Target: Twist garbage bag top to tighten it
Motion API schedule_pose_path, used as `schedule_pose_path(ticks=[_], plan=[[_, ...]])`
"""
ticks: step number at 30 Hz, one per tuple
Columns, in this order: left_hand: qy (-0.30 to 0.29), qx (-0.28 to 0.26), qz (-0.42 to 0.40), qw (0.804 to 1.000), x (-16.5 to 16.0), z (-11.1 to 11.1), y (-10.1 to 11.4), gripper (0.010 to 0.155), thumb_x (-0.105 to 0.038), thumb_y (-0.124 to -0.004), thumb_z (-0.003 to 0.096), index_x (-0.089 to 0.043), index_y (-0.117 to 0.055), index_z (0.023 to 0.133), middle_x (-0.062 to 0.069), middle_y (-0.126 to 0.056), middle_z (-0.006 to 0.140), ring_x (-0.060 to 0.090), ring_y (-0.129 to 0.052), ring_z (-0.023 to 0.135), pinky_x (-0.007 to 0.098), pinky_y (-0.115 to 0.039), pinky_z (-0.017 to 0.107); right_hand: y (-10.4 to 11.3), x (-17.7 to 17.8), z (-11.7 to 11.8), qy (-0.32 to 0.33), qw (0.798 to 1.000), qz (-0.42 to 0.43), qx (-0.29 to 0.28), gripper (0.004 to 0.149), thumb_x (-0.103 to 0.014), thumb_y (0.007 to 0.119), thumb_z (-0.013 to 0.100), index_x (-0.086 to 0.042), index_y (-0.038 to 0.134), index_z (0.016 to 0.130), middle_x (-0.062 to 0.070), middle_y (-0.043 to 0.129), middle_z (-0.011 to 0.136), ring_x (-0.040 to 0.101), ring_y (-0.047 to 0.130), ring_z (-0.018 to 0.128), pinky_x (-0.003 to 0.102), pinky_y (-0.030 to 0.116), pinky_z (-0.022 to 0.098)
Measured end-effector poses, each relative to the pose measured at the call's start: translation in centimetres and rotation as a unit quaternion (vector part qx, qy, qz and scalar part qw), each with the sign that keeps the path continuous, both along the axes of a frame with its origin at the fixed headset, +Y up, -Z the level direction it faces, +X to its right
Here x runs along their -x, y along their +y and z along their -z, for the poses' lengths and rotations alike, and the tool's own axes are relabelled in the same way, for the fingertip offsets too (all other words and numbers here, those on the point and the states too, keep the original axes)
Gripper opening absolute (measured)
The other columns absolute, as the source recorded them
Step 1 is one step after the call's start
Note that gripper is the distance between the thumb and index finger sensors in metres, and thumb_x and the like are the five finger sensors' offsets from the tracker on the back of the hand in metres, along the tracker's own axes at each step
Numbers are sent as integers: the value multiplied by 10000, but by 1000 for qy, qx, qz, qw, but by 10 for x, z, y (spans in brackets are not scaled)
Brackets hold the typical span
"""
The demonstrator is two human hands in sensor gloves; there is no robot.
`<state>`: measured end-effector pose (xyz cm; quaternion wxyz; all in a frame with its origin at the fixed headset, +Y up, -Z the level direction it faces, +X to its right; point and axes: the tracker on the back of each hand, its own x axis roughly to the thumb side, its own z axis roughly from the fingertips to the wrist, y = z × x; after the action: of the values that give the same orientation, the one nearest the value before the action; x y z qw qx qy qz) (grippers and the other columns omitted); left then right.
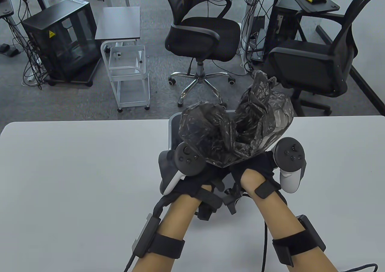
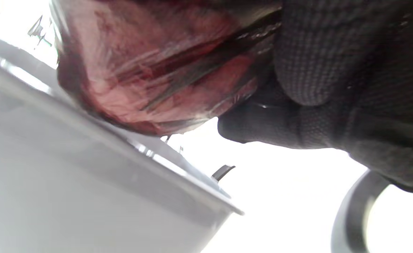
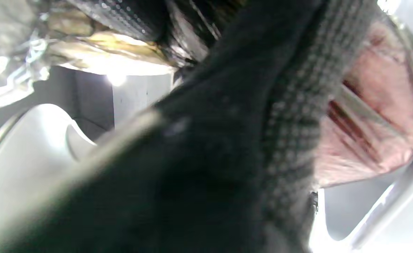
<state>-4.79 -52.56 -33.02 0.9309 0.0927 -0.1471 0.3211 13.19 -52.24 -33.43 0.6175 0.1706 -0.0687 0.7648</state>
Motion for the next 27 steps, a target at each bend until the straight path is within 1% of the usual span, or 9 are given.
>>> schedule_pose_path(ticks=[1, 4, 6, 11, 16, 20, 23, 25, 27], plan=[[3, -13, -3, 1000, 1, -2, 3, 1018, -635, -921, 368, -442, -249, 1108, -9, -4, 1147, 352, 47, 1061, 771, -157, 680, 5, 2, -2, 6, 1000, 3, 1, 446, -468, 690, 562, -166, 787, 875, 289, 342, 1088, 671, 399, 883, 793, 358, 596], [0, -24, -31, 999, 5, -6, 12, 868, -640, -923, 365, -417, -499, 1089, -12, -154, 1182, 349, -23, 1085, 776, -185, 680, 17, 7, -8, 13, 1000, -5, -3, 455, -466, 691, 561, -120, 788, 841, 284, 343, 1089, 661, 322, 896, 794, 296, 594], [-1, -32, -48, 998, 8, -9, 17, 787, -646, -924, 360, -397, -625, 1044, 2, -248, 1194, 351, -82, 1097, 778, -208, 682, 25, 11, -14, 22, 1000, -10, -11, 459, -461, 694, 560, -90, 801, 810, 294, 334, 1082, 637, 259, 912, 792, 242, 589], [24, -73, -82, 994, 18, -21, 23, 609, -637, -917, 379, -338, -844, 905, 33, -481, 1169, 373, -267, 1109, 791, -318, 668, 32, 19, -30, 57, 997, -43, -6, 463, -445, 706, 559, -66, 826, 795, 322, 315, 1070, 627, 225, 919, 798, 230, 585], [21, -87, -97, 991, 20, -34, 19, 488, -585, -914, 408, -292, -931, 798, 39, -618, 1122, 374, -413, 1093, 786, -408, 655, 29, 16, -44, 80, 996, -44, 5, 488, -454, 710, 561, -59, 834, 820, 355, 351, 1053, 647, 279, 906, 800, 245, 585], [7, -70, -127, 989, 21, -41, 10, 377, -497, -907, 425, -258, -984, 707, 28, -729, 1063, 370, -551, 1054, 765, -483, 648, 22, 11, -53, 111, 992, -59, 15, 531, -496, 707, 560, -92, 809, 891, 368, 360, 1049, 656, 290, 899, 803, 230, 579], [-14, -33, -153, 988, 21, -44, 1, 364, -471, -898, 434, -245, -991, 704, 35, -747, 1050, 374, -582, 1038, 758, -504, 643, 9, -2, -61, 120, 991, -57, -2, 595, -520, 720, 557, -140, 693, 1014, 339, 365, 1069, 643, 323, 913, 801, 238, 582], [-19, -7, -160, 987, 22, -46, -7, 360, -459, -892, 440, -230, -992, 700, 44, -715, 1064, 377, -546, 1045, 745, -510, 646, -2, -11, -67, 110, 992, -60, -8, 667, -538, 730, 552, -146, 589, 1074, 325, 353, 1079, 640, 334, 920, 805, 242, 582], [-22, 14, -158, 987, 24, -48, -17, 360, -457, -882, 447, -224, -988, 700, 45, -713, 1063, 379, -557, 1037, 733, -531, 641, -14, -20, -71, 111, 991, -77, -5, 731, -552, 735, 549, -135, 506, 1103, 319, 338, 1083, 641, 328, 921, 809, 238, 583]])
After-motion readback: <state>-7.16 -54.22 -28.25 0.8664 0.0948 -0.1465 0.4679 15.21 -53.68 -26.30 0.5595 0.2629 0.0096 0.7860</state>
